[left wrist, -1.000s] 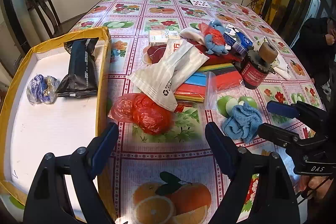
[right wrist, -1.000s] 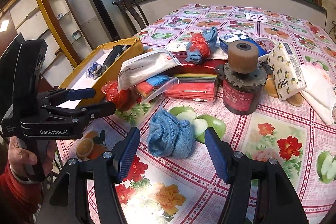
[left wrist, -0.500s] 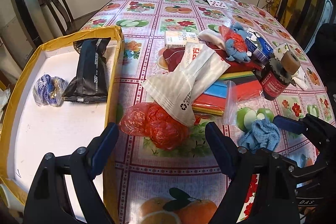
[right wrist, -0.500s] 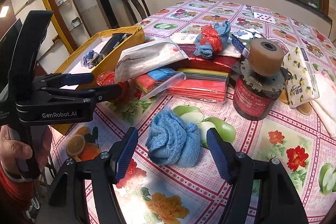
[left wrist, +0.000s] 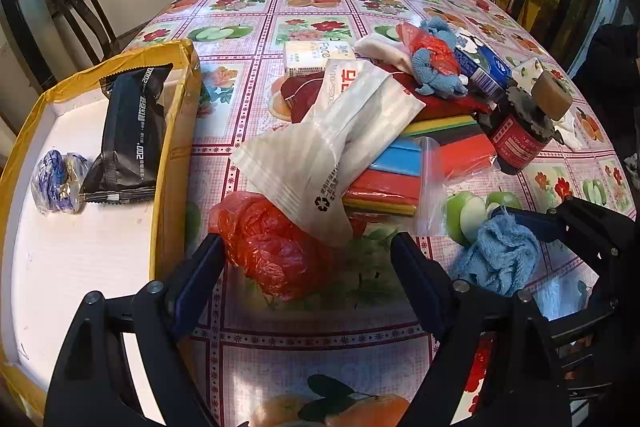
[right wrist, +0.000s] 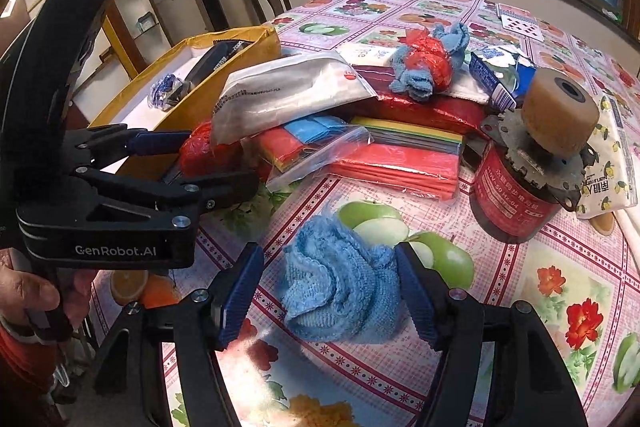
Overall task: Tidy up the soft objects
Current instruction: 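Grasp the blue knitted cloth with the right tool while the left tool grasps the red plastic bag, then carry the cloth and red bag into the cardboard box and release both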
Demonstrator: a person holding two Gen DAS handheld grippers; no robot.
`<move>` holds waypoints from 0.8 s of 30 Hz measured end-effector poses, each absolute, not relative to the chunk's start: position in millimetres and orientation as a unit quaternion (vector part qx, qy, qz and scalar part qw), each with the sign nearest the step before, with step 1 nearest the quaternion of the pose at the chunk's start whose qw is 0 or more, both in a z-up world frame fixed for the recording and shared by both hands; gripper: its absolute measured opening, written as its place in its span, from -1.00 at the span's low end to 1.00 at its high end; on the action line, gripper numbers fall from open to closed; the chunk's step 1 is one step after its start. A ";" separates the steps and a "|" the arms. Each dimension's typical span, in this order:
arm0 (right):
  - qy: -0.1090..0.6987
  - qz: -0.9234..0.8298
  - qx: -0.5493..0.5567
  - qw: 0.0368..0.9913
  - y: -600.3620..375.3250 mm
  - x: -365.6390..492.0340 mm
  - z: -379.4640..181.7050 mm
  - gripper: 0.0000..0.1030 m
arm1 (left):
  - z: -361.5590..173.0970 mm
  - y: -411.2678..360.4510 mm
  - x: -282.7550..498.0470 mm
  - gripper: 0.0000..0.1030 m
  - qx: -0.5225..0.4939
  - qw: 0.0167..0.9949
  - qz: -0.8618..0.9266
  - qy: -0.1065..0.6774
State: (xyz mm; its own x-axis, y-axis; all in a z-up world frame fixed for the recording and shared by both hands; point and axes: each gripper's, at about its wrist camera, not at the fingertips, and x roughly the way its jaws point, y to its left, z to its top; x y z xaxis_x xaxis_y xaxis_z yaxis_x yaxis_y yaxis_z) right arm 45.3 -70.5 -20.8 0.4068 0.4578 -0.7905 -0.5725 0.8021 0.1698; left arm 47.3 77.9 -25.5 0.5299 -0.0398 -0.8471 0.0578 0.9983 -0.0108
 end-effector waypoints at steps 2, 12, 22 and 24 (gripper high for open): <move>0.453 0.300 -0.073 0.837 -69.3 48.0 -20.3 -0.01 | -24.8 78.4 47.4 0.56 0.008 0.875 -0.030 0.483; 0.458 0.305 -0.045 0.834 -87.6 40.5 -18.9 -0.15 | -21.4 82.5 37.9 -0.25 0.007 0.874 -0.038 0.483; 0.450 0.316 -0.024 0.835 -90.9 23.4 -10.7 -0.15 | -11.5 89.1 19.1 -0.26 -0.006 0.884 -0.047 0.466; 0.447 0.319 -0.022 0.836 -90.0 20.6 -6.8 -0.15 | -6.4 90.1 13.9 -0.26 -0.008 0.887 -0.050 0.458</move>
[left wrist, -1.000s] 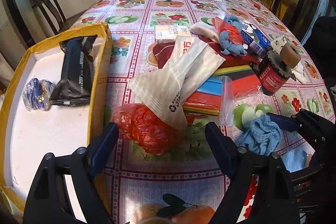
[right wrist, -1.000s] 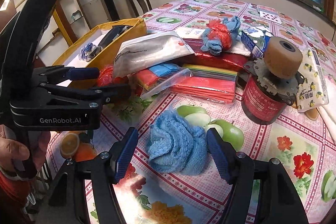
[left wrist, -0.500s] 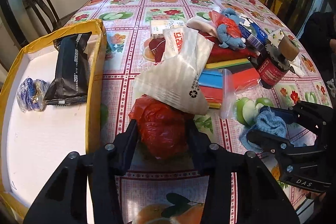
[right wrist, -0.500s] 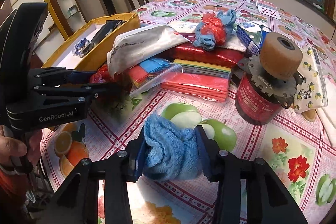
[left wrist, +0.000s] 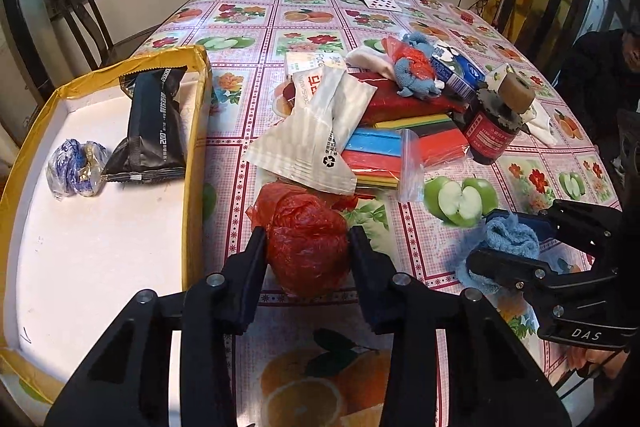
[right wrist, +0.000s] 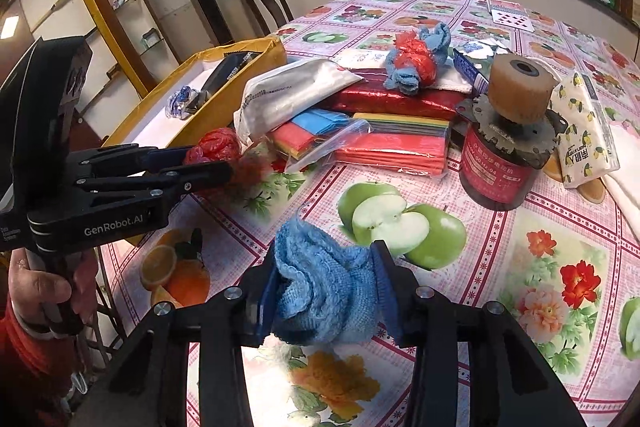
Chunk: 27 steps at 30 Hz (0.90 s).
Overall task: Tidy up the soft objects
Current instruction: 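Carry the cloth and red bag into the cardboard box and release both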
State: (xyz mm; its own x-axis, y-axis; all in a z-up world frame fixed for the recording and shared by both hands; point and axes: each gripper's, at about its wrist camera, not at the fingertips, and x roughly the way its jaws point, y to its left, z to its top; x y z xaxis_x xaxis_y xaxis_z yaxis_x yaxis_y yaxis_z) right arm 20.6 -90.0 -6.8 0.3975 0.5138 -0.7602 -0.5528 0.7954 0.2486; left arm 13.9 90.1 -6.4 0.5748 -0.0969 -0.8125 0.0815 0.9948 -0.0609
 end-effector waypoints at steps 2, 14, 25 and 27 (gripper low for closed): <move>0.443 0.325 -0.019 0.835 -87.0 18.6 -1.5 -0.15 | 0.4 91.0 8.6 -0.26 -0.014 0.890 -0.056 0.452; 0.415 0.391 -0.009 0.822 -20.9 22.4 36.8 -0.15 | 51.3 163.2 -11.3 -0.26 -0.023 0.917 0.003 0.397; 0.422 0.425 -0.016 0.801 84.4 61.3 40.9 -0.15 | 47.1 243.5 31.0 -0.25 -0.023 0.910 0.085 0.405; 0.426 0.425 -0.020 0.799 99.9 67.5 37.4 -0.15 | 43.9 255.0 43.0 -0.25 -0.027 0.907 0.097 0.408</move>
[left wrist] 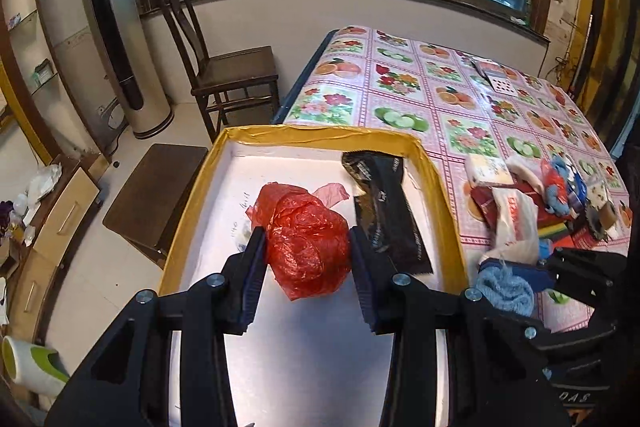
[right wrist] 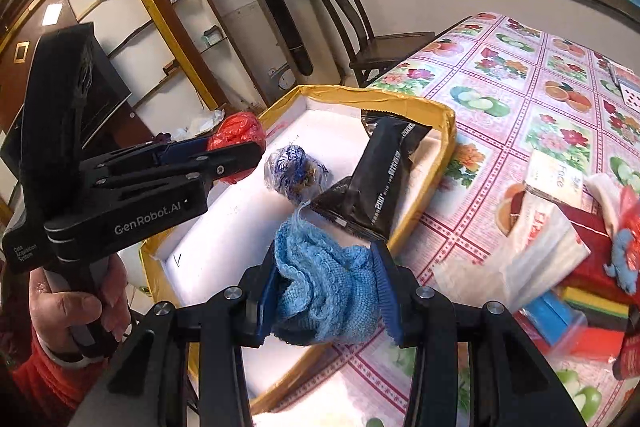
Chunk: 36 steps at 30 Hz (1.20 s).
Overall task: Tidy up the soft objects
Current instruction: 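Carry the cloth and red bag into the cardboard box and release both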
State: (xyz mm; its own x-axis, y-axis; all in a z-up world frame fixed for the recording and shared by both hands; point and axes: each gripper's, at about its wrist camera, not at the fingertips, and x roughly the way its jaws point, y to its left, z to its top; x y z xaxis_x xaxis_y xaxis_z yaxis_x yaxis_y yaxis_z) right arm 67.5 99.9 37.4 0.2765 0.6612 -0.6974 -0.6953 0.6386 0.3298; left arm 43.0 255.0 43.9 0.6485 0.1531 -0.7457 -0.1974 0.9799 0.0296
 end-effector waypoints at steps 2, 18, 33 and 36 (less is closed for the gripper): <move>0.433 0.425 -0.024 0.794 115.7 73.5 32.2 -0.15 | 38.5 263.5 57.0 -0.25 -0.033 0.903 0.098 0.418; 0.443 0.404 -0.056 0.798 156.9 90.4 5.1 -0.13 | 9.0 291.9 102.5 -0.25 -0.065 0.889 0.132 0.433; 0.428 0.422 -0.009 0.799 131.6 76.3 19.4 0.25 | 11.1 299.3 100.3 0.60 -0.078 0.892 0.142 0.422; 0.411 0.423 0.011 0.808 108.8 67.2 32.7 0.25 | 18.4 294.5 88.1 0.60 -0.089 0.893 0.132 0.420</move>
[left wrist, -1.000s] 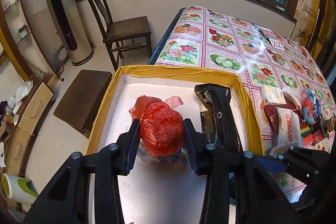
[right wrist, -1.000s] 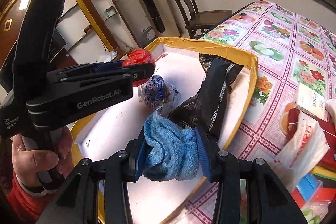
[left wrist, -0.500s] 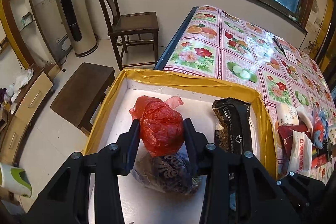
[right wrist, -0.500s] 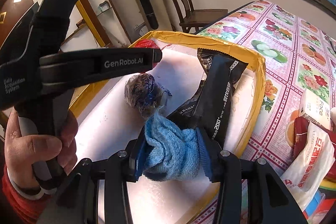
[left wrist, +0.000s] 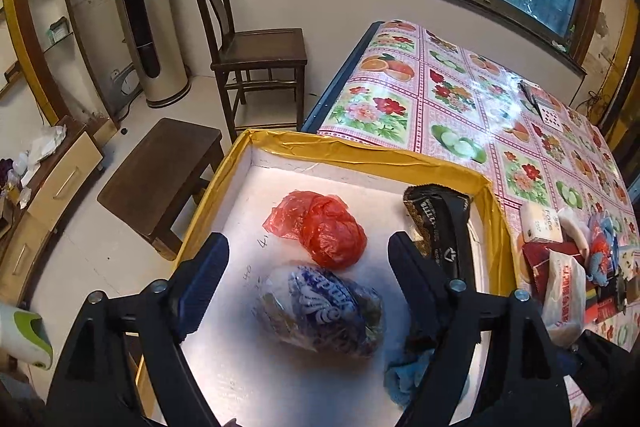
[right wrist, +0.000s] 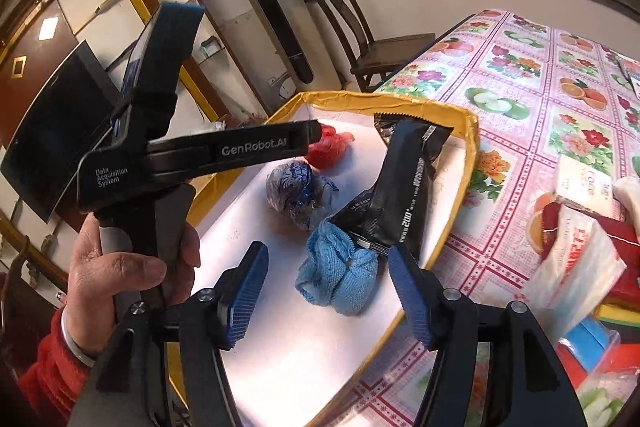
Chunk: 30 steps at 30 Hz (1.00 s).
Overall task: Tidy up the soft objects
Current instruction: 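Carry the cloth and red bag into the cardboard box and release both, then grasp the white plastic bag with red print using the left tool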
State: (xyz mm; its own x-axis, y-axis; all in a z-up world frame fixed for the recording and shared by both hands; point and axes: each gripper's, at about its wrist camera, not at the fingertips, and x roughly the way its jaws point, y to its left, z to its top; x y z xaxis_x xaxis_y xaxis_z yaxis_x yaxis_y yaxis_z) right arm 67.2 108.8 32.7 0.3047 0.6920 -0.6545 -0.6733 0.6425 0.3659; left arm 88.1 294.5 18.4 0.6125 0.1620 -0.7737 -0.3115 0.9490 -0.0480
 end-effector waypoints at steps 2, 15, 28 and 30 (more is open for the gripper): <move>0.395 0.419 0.019 0.817 88.2 62.2 42.9 0.25 | 24.9 286.3 76.9 0.60 -0.090 0.896 0.124 0.418; 0.397 0.318 0.034 0.860 -55.8 45.4 31.4 0.30 | 54.8 169.1 44.7 0.65 -0.046 0.911 -0.003 0.410; 0.406 0.317 0.055 0.855 -95.8 24.0 10.5 0.38 | 38.8 91.6 57.1 0.65 0.007 0.898 -0.023 0.439; 0.400 0.315 0.055 0.859 -98.8 20.4 12.3 0.39 | 41.0 87.2 53.7 0.64 0.006 0.901 -0.024 0.434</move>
